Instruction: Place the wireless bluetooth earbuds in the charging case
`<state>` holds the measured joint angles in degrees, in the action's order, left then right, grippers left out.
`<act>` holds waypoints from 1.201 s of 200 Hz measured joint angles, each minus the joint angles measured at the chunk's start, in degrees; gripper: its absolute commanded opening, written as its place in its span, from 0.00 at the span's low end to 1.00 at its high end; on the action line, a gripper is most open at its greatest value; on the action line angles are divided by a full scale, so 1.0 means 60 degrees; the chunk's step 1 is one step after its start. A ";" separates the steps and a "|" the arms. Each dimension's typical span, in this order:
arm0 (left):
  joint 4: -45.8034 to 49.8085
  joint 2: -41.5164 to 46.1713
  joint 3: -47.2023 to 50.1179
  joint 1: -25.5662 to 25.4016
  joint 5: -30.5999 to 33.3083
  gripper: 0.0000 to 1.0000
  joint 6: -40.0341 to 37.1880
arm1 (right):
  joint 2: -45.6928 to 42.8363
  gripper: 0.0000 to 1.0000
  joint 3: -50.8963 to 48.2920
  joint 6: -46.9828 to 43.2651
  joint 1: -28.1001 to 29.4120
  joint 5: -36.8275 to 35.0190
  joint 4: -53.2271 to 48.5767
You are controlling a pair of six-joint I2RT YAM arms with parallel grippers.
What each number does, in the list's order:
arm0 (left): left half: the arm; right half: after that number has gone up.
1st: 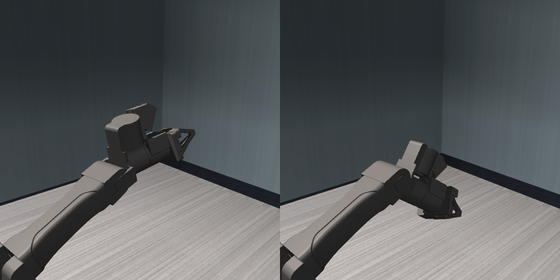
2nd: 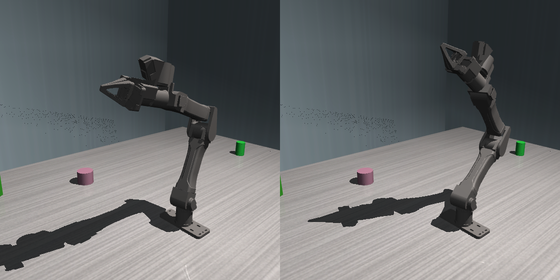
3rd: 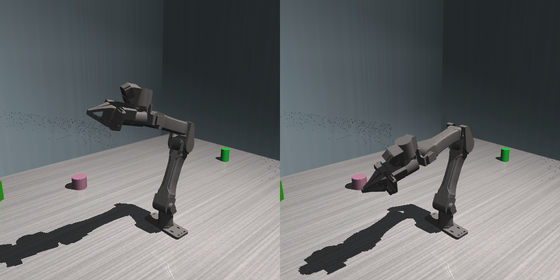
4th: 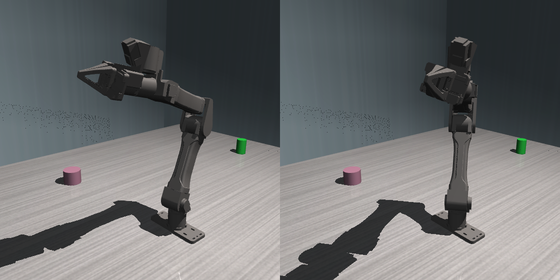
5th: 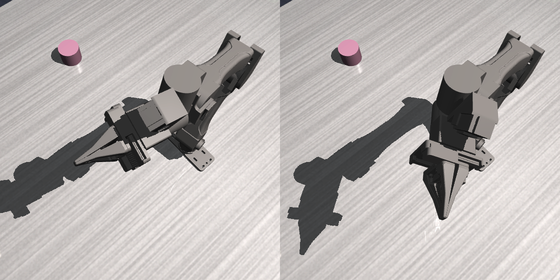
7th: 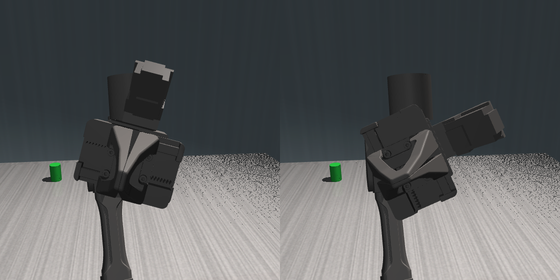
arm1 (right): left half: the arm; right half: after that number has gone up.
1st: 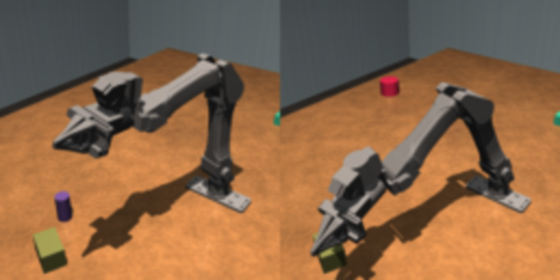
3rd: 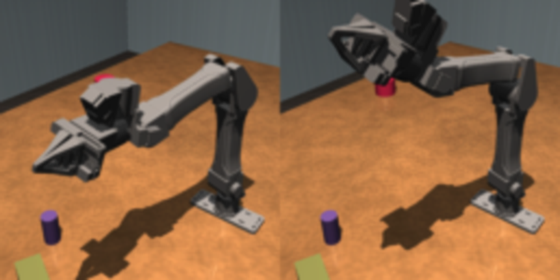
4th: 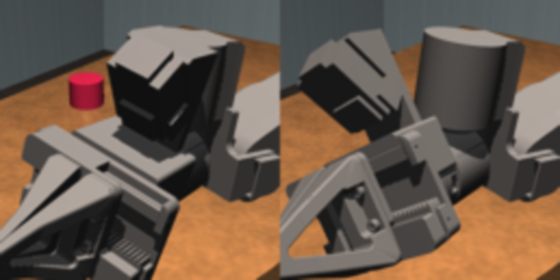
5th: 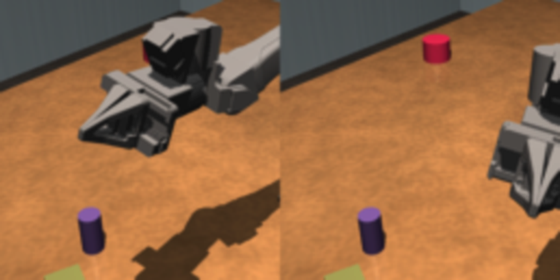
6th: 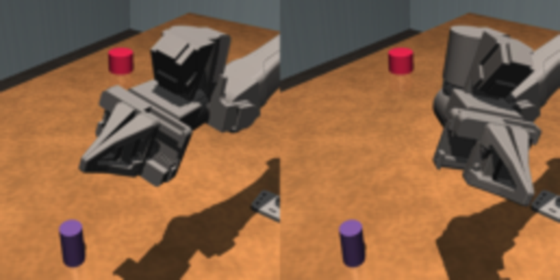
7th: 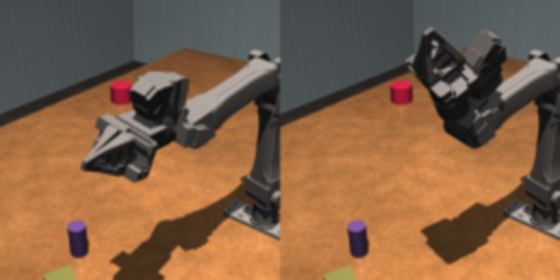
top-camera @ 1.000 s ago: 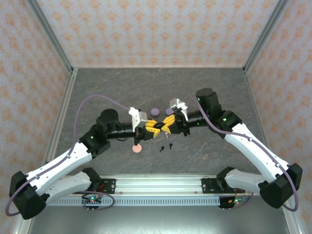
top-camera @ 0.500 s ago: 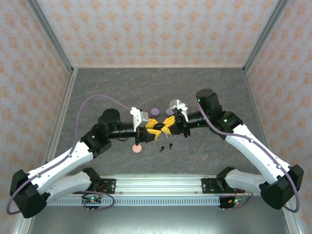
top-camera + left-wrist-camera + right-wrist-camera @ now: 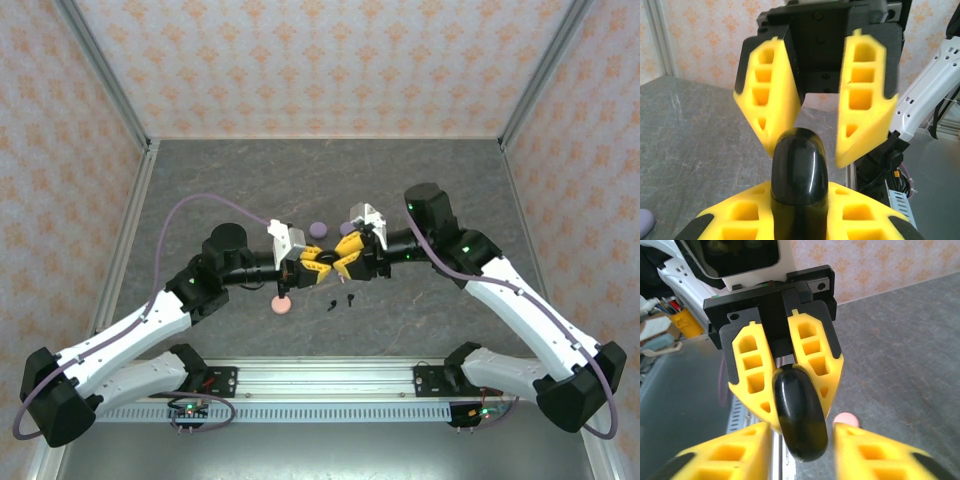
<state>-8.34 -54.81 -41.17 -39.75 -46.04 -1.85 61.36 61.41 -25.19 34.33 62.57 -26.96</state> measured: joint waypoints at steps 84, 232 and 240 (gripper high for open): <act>-0.0004 0.0000 0.0000 0.0000 0.0033 0.05 0.0004 | -0.0073 0.70 0.0004 0.0557 0.0004 -0.0772 0.0517; 0.0200 -0.0033 0.0087 0.0040 0.0321 0.02 0.0044 | 0.0739 0.71 0.0375 0.1854 -0.0397 -0.2320 0.1053; 0.0204 -0.0022 0.0087 0.0040 0.0324 0.02 0.0044 | 0.0663 0.71 0.0375 0.1920 -0.0488 -0.2430 0.1027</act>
<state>-7.11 -54.94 -40.64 -39.51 -44.10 -1.58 65.34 63.66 -13.67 31.40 47.99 -20.80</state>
